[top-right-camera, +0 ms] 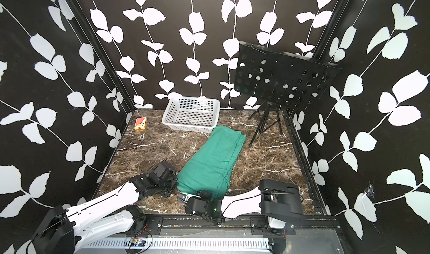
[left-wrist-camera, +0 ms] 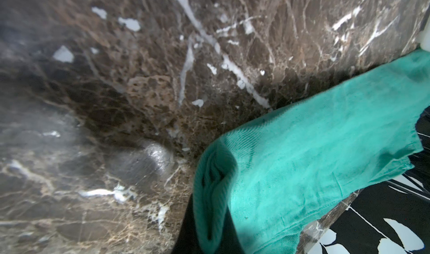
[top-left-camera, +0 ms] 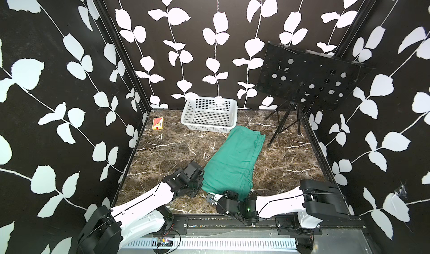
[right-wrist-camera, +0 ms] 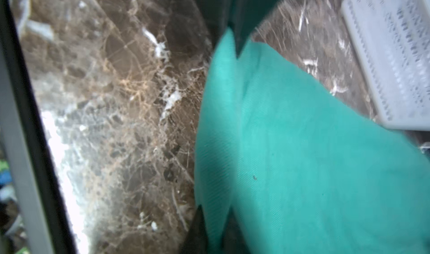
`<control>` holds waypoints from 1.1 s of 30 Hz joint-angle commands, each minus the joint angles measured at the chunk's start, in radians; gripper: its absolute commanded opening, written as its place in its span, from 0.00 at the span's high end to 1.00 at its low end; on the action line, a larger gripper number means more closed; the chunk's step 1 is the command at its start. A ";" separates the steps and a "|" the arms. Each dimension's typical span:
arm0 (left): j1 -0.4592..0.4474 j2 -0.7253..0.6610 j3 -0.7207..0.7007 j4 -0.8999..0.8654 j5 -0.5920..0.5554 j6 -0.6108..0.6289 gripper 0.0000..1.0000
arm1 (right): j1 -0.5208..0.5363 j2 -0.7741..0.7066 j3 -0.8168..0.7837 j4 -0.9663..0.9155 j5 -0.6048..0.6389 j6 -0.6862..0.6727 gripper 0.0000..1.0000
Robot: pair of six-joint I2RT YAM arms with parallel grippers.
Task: Roll up the long pants
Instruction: Roll the long pant at the center of the board.
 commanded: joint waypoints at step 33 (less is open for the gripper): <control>0.000 -0.079 -0.078 0.189 0.195 0.383 0.42 | -0.595 0.076 0.029 -0.108 -1.166 0.595 1.00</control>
